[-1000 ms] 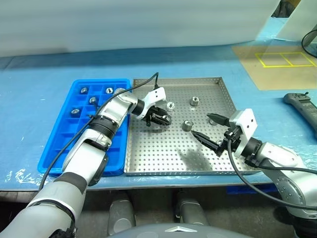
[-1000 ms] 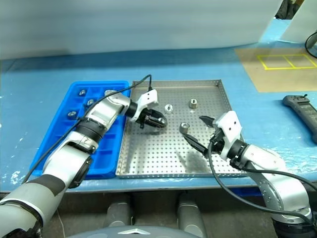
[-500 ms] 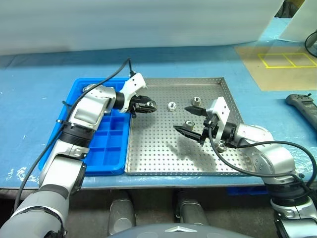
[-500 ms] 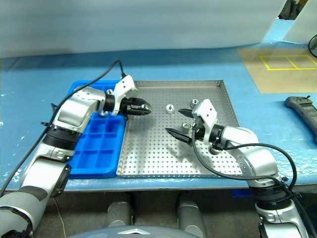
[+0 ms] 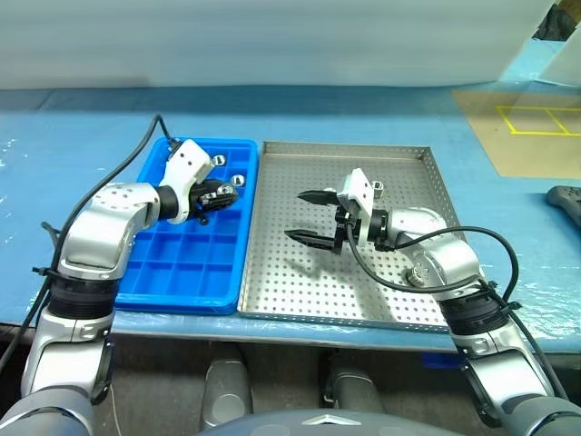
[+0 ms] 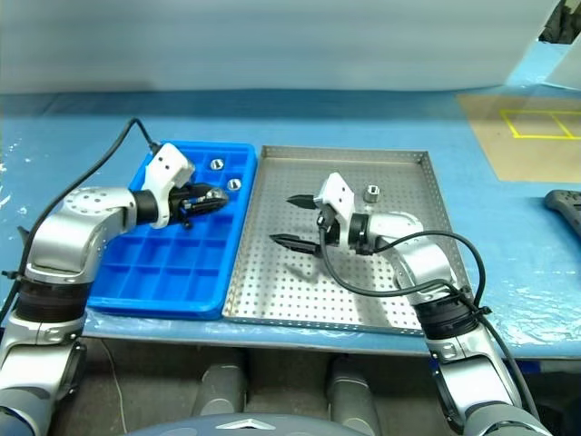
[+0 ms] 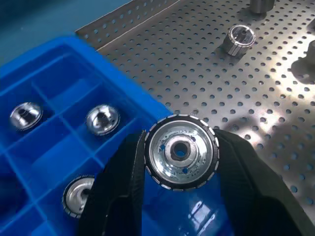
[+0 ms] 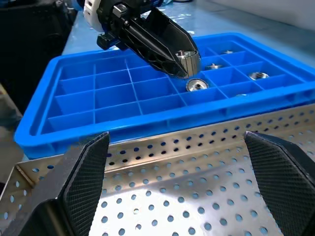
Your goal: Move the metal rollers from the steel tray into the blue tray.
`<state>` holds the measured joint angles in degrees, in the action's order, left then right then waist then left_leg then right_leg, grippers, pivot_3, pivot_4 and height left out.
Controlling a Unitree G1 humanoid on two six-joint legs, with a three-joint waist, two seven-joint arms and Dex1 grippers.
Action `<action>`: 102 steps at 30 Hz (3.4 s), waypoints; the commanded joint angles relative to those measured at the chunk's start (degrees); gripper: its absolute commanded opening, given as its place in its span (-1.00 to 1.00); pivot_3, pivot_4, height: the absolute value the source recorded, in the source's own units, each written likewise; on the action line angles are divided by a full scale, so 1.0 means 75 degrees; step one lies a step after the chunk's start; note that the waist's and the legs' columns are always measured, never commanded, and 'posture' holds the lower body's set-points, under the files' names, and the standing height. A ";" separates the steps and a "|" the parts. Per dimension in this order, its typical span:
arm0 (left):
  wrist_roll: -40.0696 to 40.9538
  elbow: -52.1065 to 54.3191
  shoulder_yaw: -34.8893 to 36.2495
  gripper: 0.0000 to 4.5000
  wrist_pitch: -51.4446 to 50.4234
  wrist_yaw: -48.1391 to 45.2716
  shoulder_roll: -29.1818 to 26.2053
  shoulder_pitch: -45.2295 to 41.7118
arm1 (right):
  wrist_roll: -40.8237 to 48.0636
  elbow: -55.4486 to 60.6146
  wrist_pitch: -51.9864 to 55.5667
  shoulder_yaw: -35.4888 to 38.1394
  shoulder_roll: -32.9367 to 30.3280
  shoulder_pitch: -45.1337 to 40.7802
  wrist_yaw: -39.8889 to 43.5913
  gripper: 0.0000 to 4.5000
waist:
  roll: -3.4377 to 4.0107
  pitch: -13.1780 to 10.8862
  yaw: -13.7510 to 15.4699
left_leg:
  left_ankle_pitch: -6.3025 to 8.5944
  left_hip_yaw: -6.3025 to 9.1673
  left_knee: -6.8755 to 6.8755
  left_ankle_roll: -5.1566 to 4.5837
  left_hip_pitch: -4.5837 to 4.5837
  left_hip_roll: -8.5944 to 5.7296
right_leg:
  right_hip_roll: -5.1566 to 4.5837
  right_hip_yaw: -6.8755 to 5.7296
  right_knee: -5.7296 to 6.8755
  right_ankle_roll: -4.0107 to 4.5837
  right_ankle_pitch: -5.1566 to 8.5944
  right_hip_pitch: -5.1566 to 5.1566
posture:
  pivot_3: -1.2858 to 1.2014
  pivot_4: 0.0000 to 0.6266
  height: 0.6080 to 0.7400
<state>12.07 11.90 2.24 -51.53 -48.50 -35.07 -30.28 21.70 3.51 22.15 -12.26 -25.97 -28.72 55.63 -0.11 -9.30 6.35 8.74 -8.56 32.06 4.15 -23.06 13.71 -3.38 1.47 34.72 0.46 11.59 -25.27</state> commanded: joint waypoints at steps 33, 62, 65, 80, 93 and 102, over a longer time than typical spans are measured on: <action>0.0721 0.3026 0.2734 -0.24 -0.0889 0.3355 0.0218 0.3670 | -0.0496 -0.1507 -0.0756 -0.0304 0.0780 -0.1082 0.1592 1.00 | -0.0001 0.0000 0.0808 | 0.0008 0.0023 0.0006 -0.0013 -0.0018 0.0011 | 0.0000 -0.0016 0.0007 0.0006 0.0006 -0.0006 | 0.40 -0.52 1.00; 0.0431 0.1583 0.1563 0.99 0.0147 0.3479 0.0123 0.3178 | -0.0446 -0.0855 -0.0532 -0.0106 0.0531 -0.0576 0.1052 1.00 | -0.0002 0.0000 0.0716 | 0.0004 0.0025 0.0013 -0.0007 -0.0008 0.0011 | 0.0003 -0.0016 0.0024 0.0006 0.0005 -0.0006 | 0.33 -0.52 1.00; 0.0555 0.1648 0.1466 0.99 0.0070 0.3284 0.0029 0.3075 | -0.0428 -0.0794 -0.0503 -0.0069 0.0454 -0.0538 0.1013 1.00 | -0.0002 0.0000 0.0722 | 0.0004 0.0024 0.0013 -0.0007 -0.0008 0.0011 | 0.0003 -0.0016 0.0026 0.0006 0.0005 -0.0006 | 0.31 -0.52 1.00; 0.1665 0.1264 0.0951 0.99 -0.0175 0.2206 -0.0038 0.1347 | -0.0183 -0.0020 -0.0045 0.0649 -0.0119 -0.0246 0.0542 1.00 | -0.0001 0.0000 0.0613 | -0.0018 0.0022 0.0019 0.0029 -0.0007 0.0009 | 0.0003 -0.0012 0.0037 0.0006 0.0004 -0.0005 | 0.21 -0.52 1.00; 0.1388 -0.0303 -0.0552 0.99 0.0916 0.0976 0.0124 0.0070 | -0.0105 0.1077 0.0371 0.1454 -0.0764 0.0825 -0.0310 1.00 | -0.0002 0.0001 0.0230 | -0.0022 0.0018 0.0023 0.0034 0.0000 0.0005 | 0.0004 -0.0008 0.0044 0.0004 0.0003 -0.0003 | 0.07 -0.52 1.00; 0.0963 -0.2216 -0.1421 0.99 0.1713 0.0016 0.0630 -0.1495 | 0.0082 0.1918 0.0746 0.1907 -0.1022 0.1563 -0.0870 1.00 | -0.0001 0.0001 -0.0004 | -0.0026 0.0011 0.0025 0.0036 0.0012 0.0001 | 0.0006 0.0014 0.0054 0.0004 0.0002 0.0000 | -0.03 -0.52 1.00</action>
<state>20.11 -2.60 -7.43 -40.98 -46.48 -30.61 -39.48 20.70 14.41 27.33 -0.04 -32.99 -17.42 49.83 -0.11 -9.30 6.32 8.54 -8.48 32.25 4.42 -22.96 13.72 -3.33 1.58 35.13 0.49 11.60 -25.27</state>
